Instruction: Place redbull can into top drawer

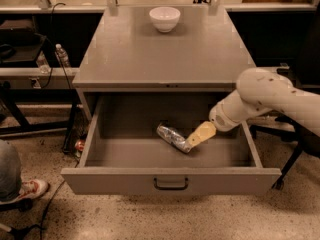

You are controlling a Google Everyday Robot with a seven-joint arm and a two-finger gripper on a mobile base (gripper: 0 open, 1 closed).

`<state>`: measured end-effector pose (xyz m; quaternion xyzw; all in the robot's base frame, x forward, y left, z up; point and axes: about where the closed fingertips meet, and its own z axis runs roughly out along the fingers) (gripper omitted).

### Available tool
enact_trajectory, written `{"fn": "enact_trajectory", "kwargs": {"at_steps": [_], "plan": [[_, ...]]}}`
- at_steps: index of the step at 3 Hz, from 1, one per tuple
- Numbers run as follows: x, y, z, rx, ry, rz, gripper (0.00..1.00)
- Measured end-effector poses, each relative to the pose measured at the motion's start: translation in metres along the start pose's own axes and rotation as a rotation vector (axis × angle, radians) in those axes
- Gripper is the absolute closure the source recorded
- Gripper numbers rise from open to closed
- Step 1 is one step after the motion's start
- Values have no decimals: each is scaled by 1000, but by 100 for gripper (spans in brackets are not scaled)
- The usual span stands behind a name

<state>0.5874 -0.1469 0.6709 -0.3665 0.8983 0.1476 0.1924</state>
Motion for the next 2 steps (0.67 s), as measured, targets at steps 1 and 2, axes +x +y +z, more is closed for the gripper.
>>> {"fn": "enact_trajectory", "kwargs": {"at_steps": [1,2], "plan": [[20,-22,-30,60,-56,79,0],[24,-24,-33,64,-59,86,0]]}}
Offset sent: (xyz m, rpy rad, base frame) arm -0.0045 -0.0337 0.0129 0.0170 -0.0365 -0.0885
